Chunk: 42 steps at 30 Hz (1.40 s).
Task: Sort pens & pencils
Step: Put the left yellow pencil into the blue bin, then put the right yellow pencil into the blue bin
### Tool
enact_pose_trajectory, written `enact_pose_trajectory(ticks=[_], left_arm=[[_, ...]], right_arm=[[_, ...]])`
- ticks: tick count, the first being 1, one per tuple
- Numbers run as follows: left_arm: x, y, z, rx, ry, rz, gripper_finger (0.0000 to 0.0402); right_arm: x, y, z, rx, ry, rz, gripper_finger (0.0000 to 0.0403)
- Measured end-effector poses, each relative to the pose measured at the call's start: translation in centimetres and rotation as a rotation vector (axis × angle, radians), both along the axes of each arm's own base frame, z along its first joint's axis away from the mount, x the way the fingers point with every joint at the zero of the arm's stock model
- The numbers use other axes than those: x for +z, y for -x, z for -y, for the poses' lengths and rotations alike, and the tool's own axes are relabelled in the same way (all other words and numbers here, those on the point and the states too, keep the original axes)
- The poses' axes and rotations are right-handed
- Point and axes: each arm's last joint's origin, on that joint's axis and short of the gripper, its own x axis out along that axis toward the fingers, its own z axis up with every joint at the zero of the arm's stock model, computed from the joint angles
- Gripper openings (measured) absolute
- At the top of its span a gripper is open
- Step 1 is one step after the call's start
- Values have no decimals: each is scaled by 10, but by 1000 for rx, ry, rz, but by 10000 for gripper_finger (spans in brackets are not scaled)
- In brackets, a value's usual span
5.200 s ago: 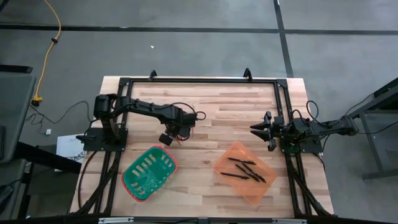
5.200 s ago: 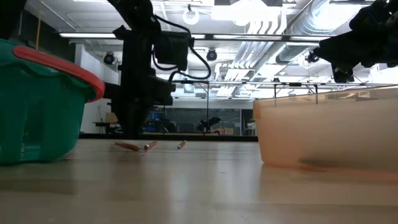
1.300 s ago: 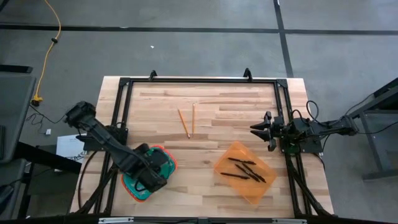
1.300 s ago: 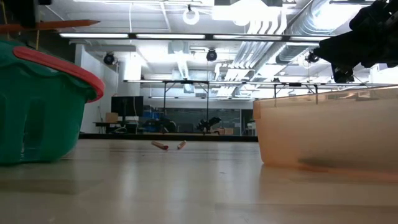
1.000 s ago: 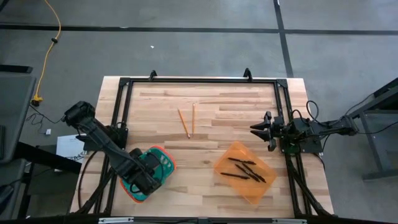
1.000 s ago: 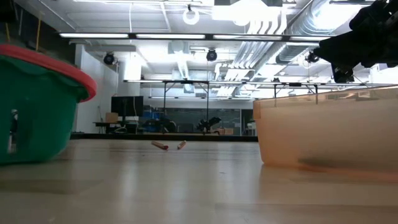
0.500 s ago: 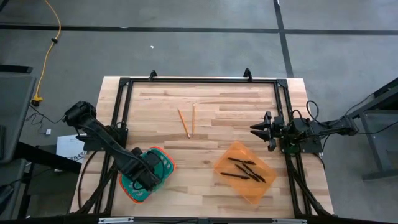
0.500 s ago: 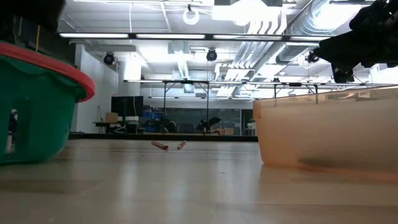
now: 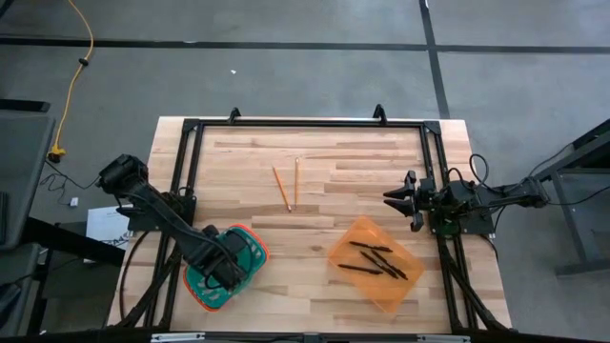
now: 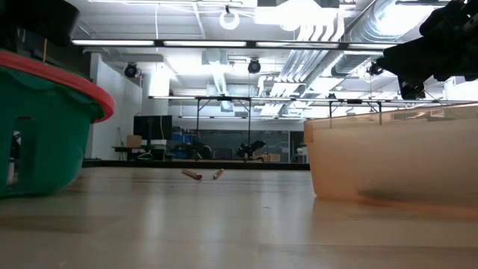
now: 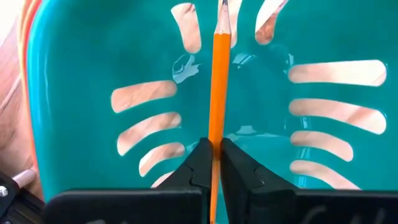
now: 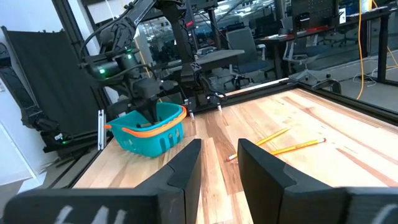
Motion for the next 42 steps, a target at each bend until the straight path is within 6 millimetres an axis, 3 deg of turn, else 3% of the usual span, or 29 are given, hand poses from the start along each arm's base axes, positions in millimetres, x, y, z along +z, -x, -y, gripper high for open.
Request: enact_pose_trajectory(ticks=[4,14,19,23,28,37,42], left_arm=[[0,0,0,0,1,2,12],[1,-1,-1,-17,-15,7,86],[19,-9,-9,-40,-18,-31,87],[33,-20,-24,-91,-75,-31,74],[36,-34,-54,-118,-94,-47,62],[42,-53,-100,-221,57,-51,60],[44,-65,-119,-376,-44,21,60]], right_arm=[[0,0,0,0,0,0,96],[0,0,0,0,0,0,96],[0,0,0,0,0,-1,96],[0,0,0,0,0,-1,96],[0,0,0,0,0,-1,96],[0,0,0,0,0,-1,96],[0,0,0,0,0,-1,96]])
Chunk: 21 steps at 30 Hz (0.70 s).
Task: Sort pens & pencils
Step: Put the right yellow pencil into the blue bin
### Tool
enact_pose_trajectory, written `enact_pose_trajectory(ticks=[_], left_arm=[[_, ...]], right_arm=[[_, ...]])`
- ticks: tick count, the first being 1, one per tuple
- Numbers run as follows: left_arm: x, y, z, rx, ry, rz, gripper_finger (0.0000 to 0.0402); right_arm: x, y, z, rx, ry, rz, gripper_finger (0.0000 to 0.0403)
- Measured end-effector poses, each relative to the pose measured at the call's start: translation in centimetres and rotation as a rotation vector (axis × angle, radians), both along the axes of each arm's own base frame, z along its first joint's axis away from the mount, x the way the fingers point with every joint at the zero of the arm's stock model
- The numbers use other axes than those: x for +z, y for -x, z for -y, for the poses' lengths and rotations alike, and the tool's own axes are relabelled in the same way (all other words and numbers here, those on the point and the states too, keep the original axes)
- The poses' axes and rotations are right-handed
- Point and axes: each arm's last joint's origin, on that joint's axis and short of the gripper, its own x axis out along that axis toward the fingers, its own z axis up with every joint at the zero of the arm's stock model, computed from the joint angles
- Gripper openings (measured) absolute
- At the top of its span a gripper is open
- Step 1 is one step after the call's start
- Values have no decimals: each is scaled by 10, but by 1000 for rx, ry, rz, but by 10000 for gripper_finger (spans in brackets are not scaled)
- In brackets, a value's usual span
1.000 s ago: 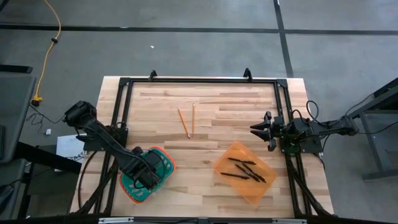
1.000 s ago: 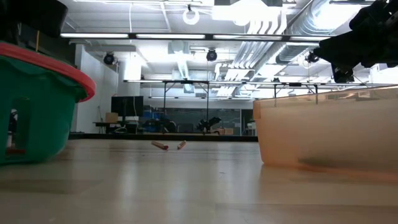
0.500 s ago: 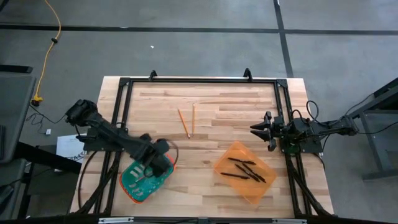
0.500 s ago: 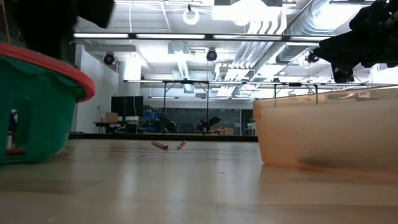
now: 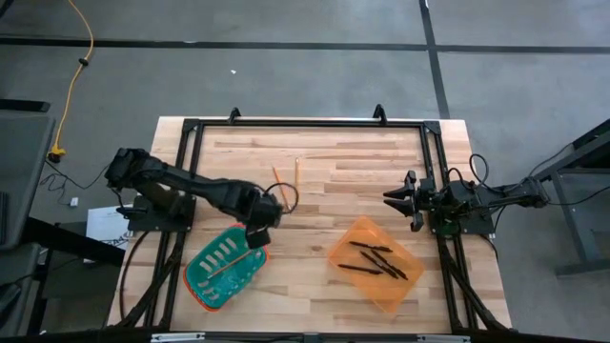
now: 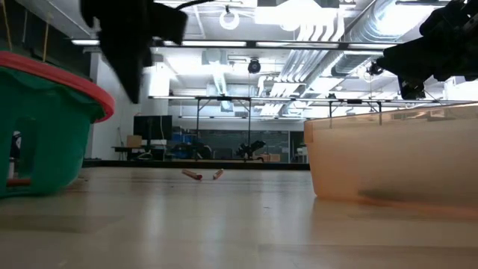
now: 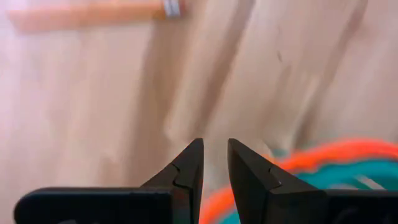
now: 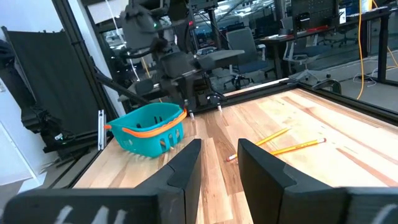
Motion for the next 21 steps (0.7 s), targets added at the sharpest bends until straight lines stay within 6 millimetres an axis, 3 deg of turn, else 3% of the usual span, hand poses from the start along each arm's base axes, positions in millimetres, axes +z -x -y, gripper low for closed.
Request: enact_pose_trajectory(ticks=[5,8,13,21], left_arm=[[-5,-21,-9,-199,-188,103,60],[-12,-38,-11,-162,-252,189,60],[-36,-60,-28,-44,-98,247,60],[-70,-61,-59,56,-34,92,60]], right_arm=[[0,0,0,0,0,0,96],[0,0,0,0,0,0,96],[-1,0,0,0,1,-7,96],[-1,0,0,0,1,-7,96]])
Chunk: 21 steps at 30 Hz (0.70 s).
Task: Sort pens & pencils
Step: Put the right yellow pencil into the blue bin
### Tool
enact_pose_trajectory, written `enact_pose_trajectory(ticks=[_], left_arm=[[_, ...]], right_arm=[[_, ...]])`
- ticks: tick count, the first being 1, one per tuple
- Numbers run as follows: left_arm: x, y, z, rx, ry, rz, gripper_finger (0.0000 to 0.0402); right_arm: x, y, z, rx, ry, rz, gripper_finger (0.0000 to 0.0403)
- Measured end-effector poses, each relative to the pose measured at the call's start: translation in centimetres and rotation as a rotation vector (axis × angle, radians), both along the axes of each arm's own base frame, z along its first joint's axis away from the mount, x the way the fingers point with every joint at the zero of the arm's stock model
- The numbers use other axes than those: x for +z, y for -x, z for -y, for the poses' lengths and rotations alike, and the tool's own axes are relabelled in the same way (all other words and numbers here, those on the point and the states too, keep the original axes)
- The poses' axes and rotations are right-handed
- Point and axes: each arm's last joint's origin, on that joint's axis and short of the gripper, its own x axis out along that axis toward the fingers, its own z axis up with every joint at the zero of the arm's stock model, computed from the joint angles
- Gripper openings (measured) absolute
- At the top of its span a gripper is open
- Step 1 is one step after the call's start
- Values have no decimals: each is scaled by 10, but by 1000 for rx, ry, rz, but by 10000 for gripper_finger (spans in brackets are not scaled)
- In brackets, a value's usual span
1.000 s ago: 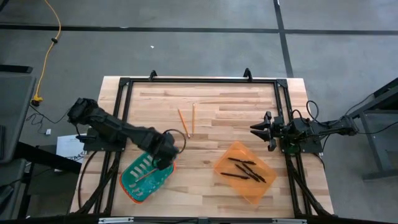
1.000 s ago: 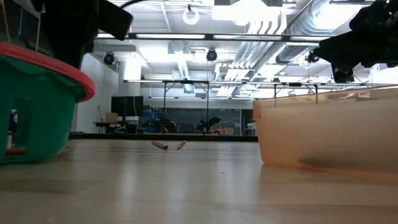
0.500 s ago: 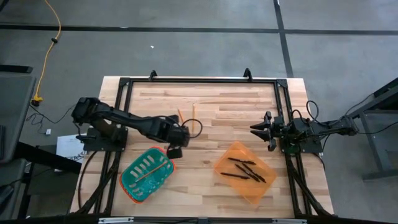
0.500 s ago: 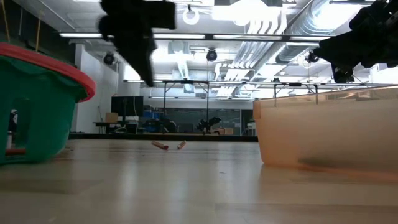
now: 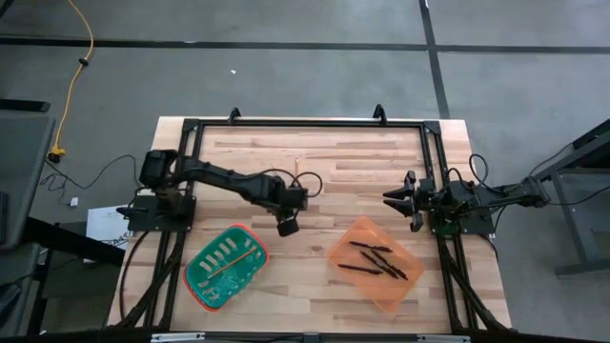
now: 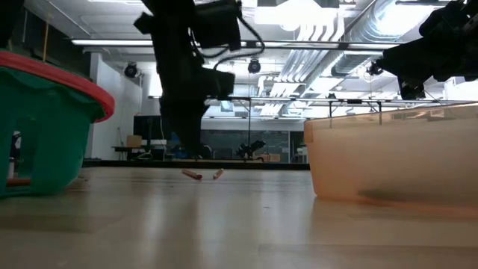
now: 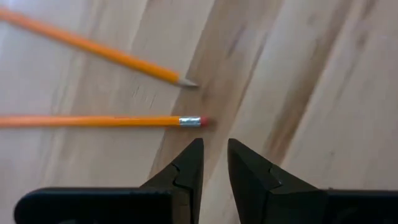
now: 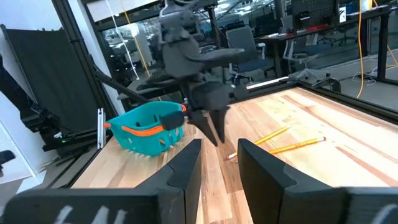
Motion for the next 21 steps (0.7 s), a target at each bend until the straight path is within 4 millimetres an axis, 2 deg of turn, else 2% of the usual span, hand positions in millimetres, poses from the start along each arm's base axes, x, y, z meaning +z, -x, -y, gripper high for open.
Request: enact_pose_trajectory(ticks=[4,7,10,17,21], left_arm=[[-5,-2,-17,94,15,27,60],[-4,-5,-25,98,5,68,60],[-3,-8,-25,-7,-49,70,60],[-2,-16,-30,-337,-359,0,60],[-5,-22,-31,-531,-463,-48,60]], right_arm=[[0,0,0,0,0,0,96],[0,0,0,0,0,0,96],[0,0,0,0,0,0,96],[0,0,0,0,0,0,96],[0,0,0,0,0,0,96]])
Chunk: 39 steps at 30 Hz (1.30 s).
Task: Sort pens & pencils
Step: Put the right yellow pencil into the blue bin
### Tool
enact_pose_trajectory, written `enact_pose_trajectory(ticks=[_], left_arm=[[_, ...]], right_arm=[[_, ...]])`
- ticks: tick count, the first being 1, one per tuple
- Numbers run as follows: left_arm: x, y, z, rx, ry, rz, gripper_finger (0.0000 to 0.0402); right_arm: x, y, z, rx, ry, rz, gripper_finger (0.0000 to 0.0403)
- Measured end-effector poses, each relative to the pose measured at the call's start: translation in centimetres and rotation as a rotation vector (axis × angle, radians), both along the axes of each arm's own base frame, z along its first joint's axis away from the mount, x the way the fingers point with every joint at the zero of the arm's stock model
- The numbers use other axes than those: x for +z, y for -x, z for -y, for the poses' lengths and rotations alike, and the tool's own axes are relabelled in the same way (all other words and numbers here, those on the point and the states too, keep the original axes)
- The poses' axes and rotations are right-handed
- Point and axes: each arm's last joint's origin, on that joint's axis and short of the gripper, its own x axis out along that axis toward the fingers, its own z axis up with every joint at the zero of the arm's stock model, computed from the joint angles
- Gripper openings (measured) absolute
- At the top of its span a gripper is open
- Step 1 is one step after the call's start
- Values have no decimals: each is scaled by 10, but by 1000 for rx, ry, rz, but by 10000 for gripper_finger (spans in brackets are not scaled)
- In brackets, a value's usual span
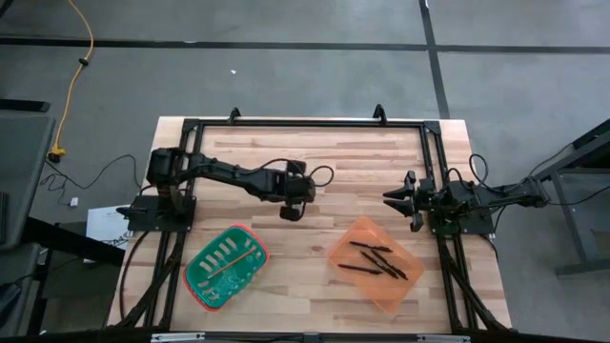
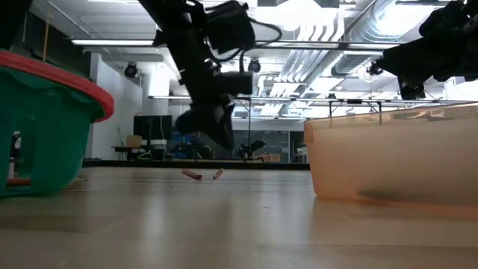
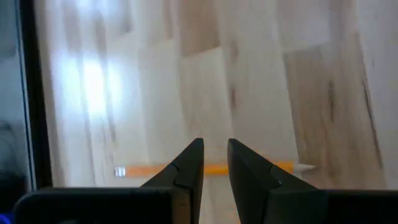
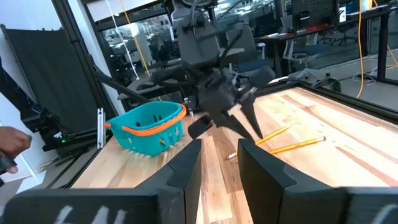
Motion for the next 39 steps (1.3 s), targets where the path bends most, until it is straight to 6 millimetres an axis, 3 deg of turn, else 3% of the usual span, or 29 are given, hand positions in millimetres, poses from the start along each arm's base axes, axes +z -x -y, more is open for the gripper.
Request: enact_pose_trajectory(ticks=[12,22,32,39], left_arm=[[-13,2,-3,-361,-251,-324,60],[-14,3,-3,-660,-326,-486,60],[-42,-1,-3,-786,-332,-611,60],[-43,-1,-3,-850,-350,-647,60]], right_arm=[[0,0,0,0,0,-1,96],[0,0,0,0,0,0,96],[0,0,0,0,0,-1,96],[0,0,0,0,0,-1,96]])
